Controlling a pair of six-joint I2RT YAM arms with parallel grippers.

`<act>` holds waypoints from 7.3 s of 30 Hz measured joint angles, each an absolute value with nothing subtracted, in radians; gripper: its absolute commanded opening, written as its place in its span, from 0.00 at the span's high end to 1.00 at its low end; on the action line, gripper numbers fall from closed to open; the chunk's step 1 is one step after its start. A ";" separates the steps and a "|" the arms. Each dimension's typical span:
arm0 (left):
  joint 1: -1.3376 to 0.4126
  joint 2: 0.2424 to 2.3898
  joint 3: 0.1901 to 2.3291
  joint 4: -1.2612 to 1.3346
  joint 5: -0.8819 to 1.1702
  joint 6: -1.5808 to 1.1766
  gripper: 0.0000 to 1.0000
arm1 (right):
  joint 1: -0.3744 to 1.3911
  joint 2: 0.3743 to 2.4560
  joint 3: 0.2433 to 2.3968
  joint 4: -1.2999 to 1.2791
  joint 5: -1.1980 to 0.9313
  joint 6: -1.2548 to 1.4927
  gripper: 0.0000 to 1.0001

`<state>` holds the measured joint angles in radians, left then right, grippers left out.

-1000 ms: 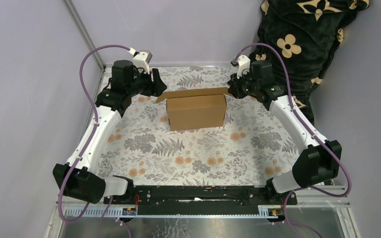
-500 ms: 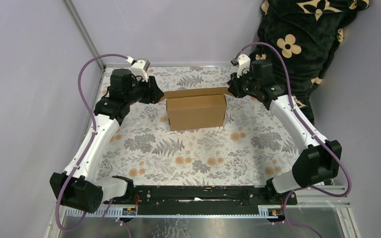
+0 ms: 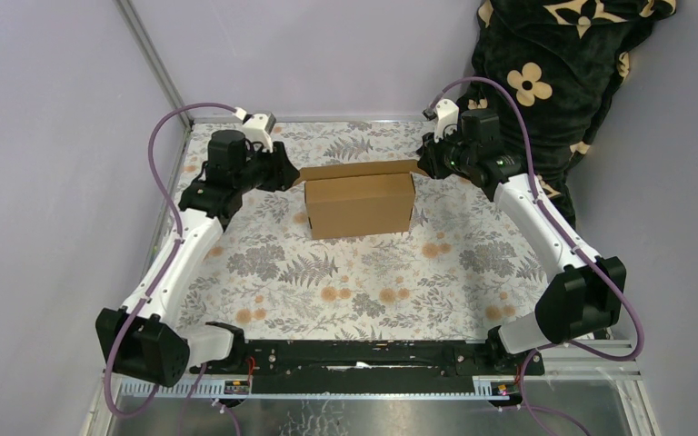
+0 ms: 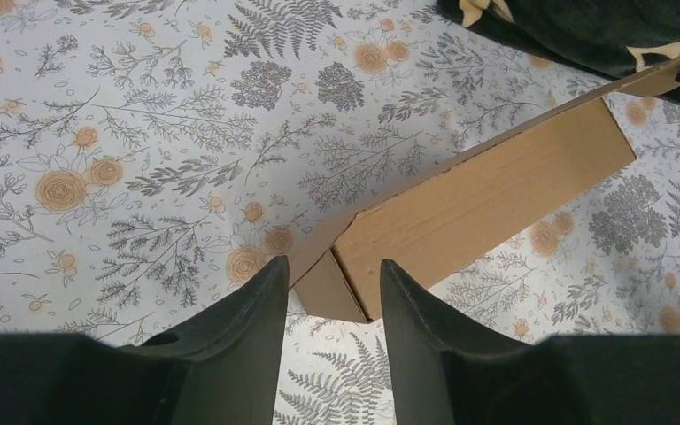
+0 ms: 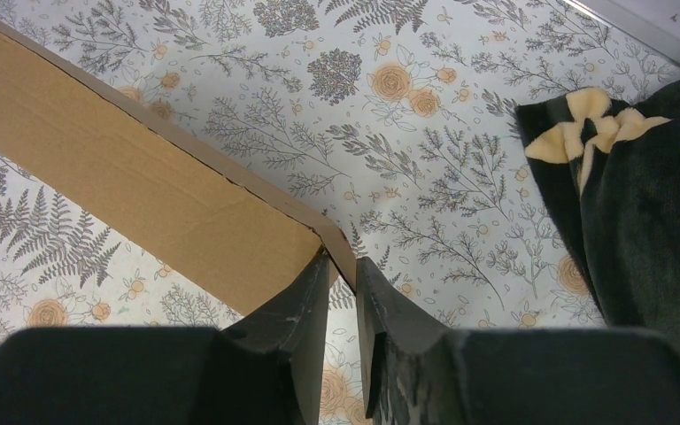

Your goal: Fold the paper box

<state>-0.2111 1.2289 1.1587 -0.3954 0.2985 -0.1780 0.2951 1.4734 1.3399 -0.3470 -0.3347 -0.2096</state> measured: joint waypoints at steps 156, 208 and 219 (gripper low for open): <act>-0.308 1.406 1.318 -0.488 0.110 -0.226 0.93 | 0.432 1.573 1.523 -0.530 -0.062 -0.004 0.94; -0.340 1.397 1.299 -0.502 0.060 -0.283 0.95 | 0.452 1.595 1.587 -0.646 -0.035 0.097 0.95; -0.341 1.394 1.296 -0.502 0.061 -0.283 0.95 | 0.454 1.613 1.627 -0.694 -0.035 0.110 0.95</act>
